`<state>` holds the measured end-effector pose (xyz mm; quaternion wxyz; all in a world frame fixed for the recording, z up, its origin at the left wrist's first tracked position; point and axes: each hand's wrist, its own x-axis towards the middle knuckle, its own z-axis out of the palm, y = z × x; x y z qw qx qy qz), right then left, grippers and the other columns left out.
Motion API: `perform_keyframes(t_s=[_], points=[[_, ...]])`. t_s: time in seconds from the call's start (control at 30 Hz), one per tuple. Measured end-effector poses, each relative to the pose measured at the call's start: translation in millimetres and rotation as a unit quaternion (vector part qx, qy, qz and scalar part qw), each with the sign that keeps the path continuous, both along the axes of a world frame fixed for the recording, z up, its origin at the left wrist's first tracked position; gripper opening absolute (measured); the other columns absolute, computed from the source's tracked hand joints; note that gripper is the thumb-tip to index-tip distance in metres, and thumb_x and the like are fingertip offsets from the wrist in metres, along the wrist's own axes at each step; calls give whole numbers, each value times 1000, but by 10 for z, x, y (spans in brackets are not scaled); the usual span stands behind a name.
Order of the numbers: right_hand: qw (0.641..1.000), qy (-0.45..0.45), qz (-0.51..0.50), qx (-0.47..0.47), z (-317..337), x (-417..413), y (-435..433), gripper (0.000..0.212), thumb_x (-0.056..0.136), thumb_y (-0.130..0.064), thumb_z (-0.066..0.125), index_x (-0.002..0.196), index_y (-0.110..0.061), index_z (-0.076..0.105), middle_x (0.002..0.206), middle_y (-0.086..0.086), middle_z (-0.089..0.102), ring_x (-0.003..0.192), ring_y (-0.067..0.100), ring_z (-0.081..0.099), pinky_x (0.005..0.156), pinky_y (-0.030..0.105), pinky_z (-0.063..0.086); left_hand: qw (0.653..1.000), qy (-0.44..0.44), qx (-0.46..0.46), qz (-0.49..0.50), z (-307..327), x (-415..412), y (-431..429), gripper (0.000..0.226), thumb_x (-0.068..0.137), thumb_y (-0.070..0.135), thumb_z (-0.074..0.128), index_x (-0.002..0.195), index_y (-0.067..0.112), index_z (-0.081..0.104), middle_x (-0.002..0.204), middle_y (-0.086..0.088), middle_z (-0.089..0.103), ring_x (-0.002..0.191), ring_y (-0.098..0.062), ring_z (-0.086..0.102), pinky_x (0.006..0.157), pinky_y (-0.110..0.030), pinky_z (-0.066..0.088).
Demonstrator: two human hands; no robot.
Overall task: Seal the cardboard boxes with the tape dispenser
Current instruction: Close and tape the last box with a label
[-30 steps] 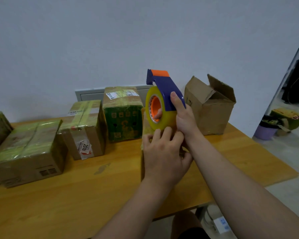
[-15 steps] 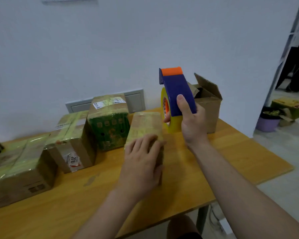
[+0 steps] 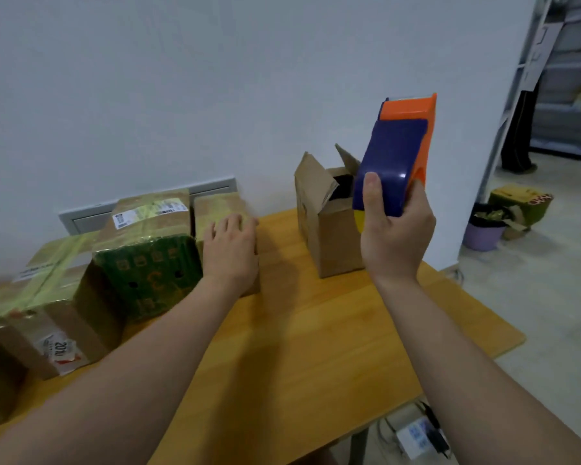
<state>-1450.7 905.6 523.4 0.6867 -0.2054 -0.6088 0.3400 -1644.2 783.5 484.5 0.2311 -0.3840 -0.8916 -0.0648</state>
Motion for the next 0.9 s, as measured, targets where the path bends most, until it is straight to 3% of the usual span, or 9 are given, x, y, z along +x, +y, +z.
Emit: perform_keyframes(t_s=[0.07, 0.13, 0.2, 0.3, 0.4, 0.5, 0.67, 0.8, 0.9], points=[[999, -2, -34, -32, -49, 6, 279, 34, 99, -43, 62, 102, -9, 63, 80, -14, 63, 69, 1, 61, 65, 12, 45, 1000, 1, 20, -14, 74, 6, 178, 56, 93, 31, 67, 145, 26, 48, 150, -6, 48, 144, -28, 39, 126, -46, 22], [995, 3, -66, -78, -97, -30, 536, 35, 99, -46, 61, 104, -11, 63, 82, -16, 63, 70, -2, 61, 66, 12, 45, 992, -47, 85, -76, 136, 97, 379, 59, 90, 36, 70, 144, 24, 49, 148, -5, 50, 140, -26, 44, 119, -42, 32], [987, 11, -81, -140, -124, -94, 762, 41, 98, -52, 59, 108, -12, 64, 88, -12, 68, 78, 1, 66, 71, 15, 50, 964, -156, 157, -146, 187, 228, 584, 70, 87, 40, 73, 149, 27, 42, 150, -3, 47, 134, -23, 49, 102, -36, 43], [973, 0, -52, -223, -155, -182, 989, 47, 98, -56, 55, 115, -14, 66, 102, 1, 75, 90, 14, 72, 86, 35, 58, 909, -303, 209, -194, 237, 375, 840, 88, 82, 44, 75, 156, 40, 27, 157, 0, 41, 125, -15, 45, 91, -31, 39], [967, -38, 0, -250, -197, -214, 1018, 46, 98, -59, 53, 106, -17, 69, 89, 0, 78, 78, 8, 71, 76, 33, 59, 866, -402, 204, -218, 276, 409, 970, 92, 82, 45, 78, 157, 45, 25, 162, 3, 39, 137, -21, 45, 87, -24, 39], [963, -65, 63, -254, -216, -228, 924, 39, 99, -62, 50, 99, -26, 64, 76, -1, 78, 73, 8, 73, 68, 26, 54, 862, -415, 209, -203, 299, 367, 963, 80, 82, 50, 80, 150, 39, 41, 156, 5, 47, 127, -18, 49, 70, -13, 33], [961, -98, 106, -234, -179, -172, 664, 48, 101, -58, 49, 110, -15, 69, 78, 4, 77, 70, 9, 72, 69, 31, 56, 849, -443, 222, -183, 350, 325, 720, 78, 72, 68, 80, 136, 31, 53, 145, 4, 52, 119, -13, 46, 86, -28, 41], [959, -129, 152, -202, -133, -79, 386, 51, 100, -57, 52, 100, -11, 74, 77, 8, 76, 78, 20, 73, 78, 43, 61, 854, -430, 230, -181, 389, 397, 464, 93, 51, 90, 70, 118, 27, 58, 121, 9, 61, 111, -11, 57, 76, -24, 47], [956, -144, 177, -186, -113, -11, 157, 49, 100, -57, 51, 100, -14, 74, 76, 9, 76, 76, 22, 74, 75, 41, 61, 877, -383, 261, -125, 382, 468, 334, 88, 51, 100, 58, 101, 28, 60, 113, 4, 61, 106, -17, 60, 81, -35, 53]])
